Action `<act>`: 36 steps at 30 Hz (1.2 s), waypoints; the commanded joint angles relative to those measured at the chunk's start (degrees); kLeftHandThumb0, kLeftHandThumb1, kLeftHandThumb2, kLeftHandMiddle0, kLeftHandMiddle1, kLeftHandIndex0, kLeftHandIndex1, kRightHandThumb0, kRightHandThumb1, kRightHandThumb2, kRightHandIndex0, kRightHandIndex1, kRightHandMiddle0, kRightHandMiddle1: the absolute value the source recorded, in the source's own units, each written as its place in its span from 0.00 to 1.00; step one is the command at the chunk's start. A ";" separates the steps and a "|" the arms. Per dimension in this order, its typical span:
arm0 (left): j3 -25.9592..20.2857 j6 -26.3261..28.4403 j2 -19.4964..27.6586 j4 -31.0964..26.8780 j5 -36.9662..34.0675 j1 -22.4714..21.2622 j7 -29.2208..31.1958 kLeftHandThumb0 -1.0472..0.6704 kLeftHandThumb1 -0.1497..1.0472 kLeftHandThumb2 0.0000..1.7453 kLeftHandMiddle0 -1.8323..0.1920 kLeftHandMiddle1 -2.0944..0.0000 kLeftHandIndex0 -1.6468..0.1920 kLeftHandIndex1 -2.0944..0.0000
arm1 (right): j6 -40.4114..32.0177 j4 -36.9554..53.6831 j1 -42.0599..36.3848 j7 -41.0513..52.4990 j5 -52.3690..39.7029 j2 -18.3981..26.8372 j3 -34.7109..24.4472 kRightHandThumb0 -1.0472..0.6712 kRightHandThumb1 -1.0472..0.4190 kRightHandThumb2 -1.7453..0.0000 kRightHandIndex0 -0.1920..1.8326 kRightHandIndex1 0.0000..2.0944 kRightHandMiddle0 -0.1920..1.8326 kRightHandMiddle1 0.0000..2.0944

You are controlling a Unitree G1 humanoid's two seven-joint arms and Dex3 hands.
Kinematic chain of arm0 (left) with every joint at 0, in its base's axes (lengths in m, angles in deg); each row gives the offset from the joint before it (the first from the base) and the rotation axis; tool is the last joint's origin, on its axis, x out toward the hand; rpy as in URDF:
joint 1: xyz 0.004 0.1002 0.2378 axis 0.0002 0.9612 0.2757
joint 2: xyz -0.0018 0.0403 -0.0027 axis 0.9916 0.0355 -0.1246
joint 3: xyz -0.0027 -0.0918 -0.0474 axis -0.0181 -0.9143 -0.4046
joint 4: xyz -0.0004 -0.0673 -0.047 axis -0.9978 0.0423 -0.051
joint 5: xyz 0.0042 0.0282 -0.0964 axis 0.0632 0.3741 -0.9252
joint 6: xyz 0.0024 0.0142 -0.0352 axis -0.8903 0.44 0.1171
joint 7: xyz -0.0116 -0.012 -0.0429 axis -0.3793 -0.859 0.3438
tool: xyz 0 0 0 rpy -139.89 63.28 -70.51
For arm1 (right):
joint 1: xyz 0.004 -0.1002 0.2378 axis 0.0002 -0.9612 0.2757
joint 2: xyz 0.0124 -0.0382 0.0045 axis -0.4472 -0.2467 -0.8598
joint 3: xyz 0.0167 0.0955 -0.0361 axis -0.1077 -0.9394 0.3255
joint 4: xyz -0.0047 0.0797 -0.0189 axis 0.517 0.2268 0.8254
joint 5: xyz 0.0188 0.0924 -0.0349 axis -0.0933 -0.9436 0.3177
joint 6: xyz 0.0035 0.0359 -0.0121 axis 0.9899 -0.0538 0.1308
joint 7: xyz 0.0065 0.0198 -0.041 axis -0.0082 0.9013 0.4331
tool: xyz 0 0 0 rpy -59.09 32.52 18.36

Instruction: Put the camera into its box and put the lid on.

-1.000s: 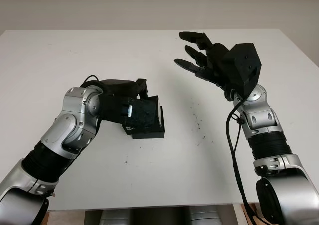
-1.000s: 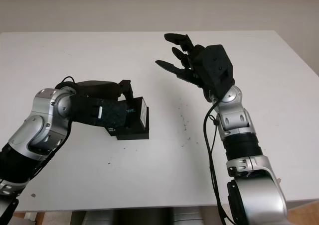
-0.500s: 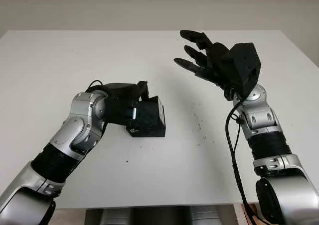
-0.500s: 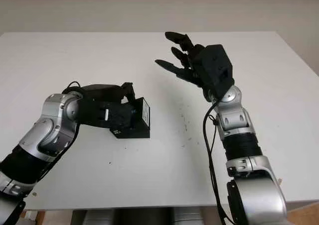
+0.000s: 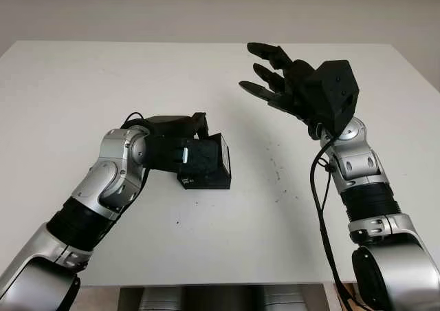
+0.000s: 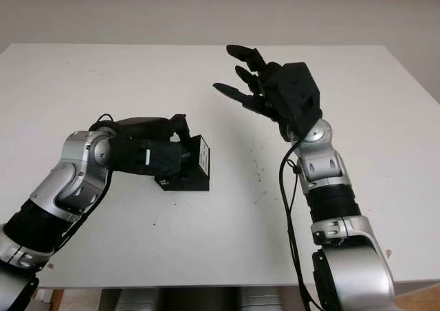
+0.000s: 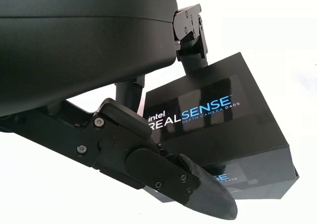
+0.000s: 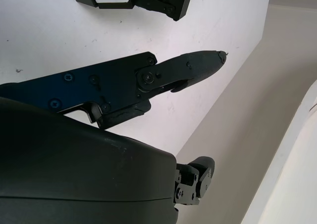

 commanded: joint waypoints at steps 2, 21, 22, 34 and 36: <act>0.34 -2.94 -0.13 1.30 -0.40 -2.79 -0.88 0.47 1.00 0.06 0.81 0.00 0.91 0.27 | -0.36 1.34 0.05 -0.13 -0.17 -0.09 -0.23 0.26 0.00 0.95 0.17 0.02 0.06 0.25; -0.92 -2.97 -1.82 2.74 -1.23 -6.49 -1.91 0.47 1.00 0.04 0.85 0.00 0.92 0.12 | -0.87 1.51 -0.07 -0.02 -0.33 -0.17 -0.20 0.26 0.00 0.96 0.17 0.02 0.08 0.22; -1.03 -2.59 -1.87 2.80 -1.37 -6.61 -1.68 0.47 1.00 0.05 0.87 0.00 0.93 0.13 | -0.81 1.40 -0.05 0.04 -0.42 -0.19 -0.23 0.26 0.00 0.96 0.17 0.02 0.08 0.22; -0.48 -0.95 -1.83 2.91 -1.84 -7.29 -1.57 0.49 1.00 0.07 0.82 0.00 0.98 0.09 | 1.42 -0.50 0.56 0.77 -0.55 -0.28 -0.05 0.25 0.00 0.96 0.16 0.02 0.07 0.21; -0.26 -1.28 -1.64 2.77 -1.64 -7.03 -1.57 0.49 1.00 0.06 0.82 0.00 0.95 0.10 | 2.03 -0.64 0.51 0.83 -0.37 -0.13 0.03 0.25 0.00 0.96 0.16 0.02 0.07 0.21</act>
